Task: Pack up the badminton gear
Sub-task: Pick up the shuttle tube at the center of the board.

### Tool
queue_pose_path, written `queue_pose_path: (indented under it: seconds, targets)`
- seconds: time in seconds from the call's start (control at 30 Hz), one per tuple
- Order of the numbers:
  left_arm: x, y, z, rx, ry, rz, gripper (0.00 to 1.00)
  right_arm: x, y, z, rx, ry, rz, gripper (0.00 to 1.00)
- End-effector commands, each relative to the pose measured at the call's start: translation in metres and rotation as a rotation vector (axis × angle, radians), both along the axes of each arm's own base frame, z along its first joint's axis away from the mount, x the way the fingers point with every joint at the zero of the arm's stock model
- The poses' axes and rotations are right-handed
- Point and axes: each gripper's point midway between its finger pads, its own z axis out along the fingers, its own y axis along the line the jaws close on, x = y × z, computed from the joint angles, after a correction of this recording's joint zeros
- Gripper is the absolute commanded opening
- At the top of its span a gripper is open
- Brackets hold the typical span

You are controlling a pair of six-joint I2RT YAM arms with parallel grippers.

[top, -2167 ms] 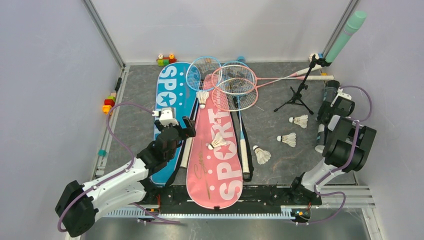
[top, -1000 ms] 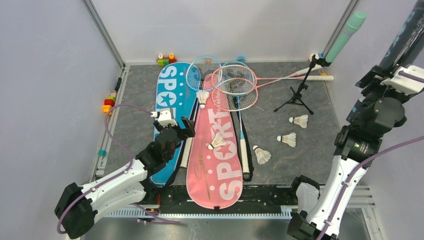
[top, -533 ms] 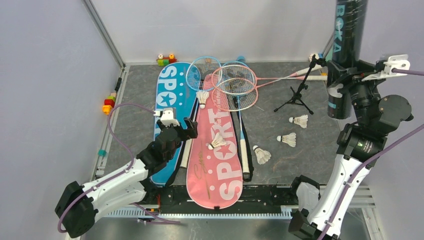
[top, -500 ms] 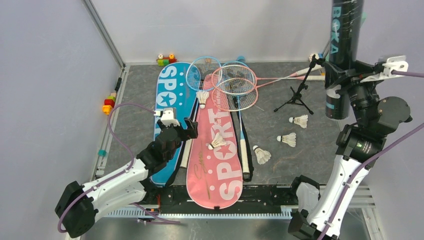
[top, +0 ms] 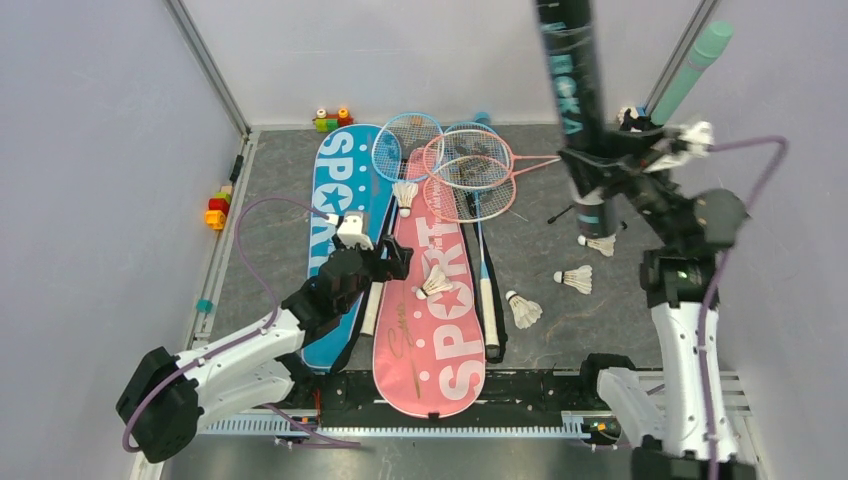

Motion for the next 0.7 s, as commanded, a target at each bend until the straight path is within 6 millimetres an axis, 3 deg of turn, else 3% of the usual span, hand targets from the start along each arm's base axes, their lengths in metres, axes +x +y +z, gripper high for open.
queue_pose_path:
  seconds: [0.0,0.23,0.47,0.67]
  targets:
    - [0.009,-0.017,0.033,-0.074,-0.047,-0.034,1.0,0.049,0.045,-0.039,-0.067,0.08,-0.032,0.23]
    - [0.002,-0.012,0.032,-0.102,-0.03,-0.027,1.0,0.076,0.108,-0.09,-0.006,0.16,0.014,0.21]
    - [-0.011,-0.009,0.037,-0.154,-0.022,-0.047,1.0,0.07,0.143,-0.155,0.08,0.357,-0.033,0.23]
    - [-0.022,-0.005,0.045,-0.187,-0.066,-0.081,1.0,0.05,0.169,-0.198,-0.076,0.467,0.018,0.25]
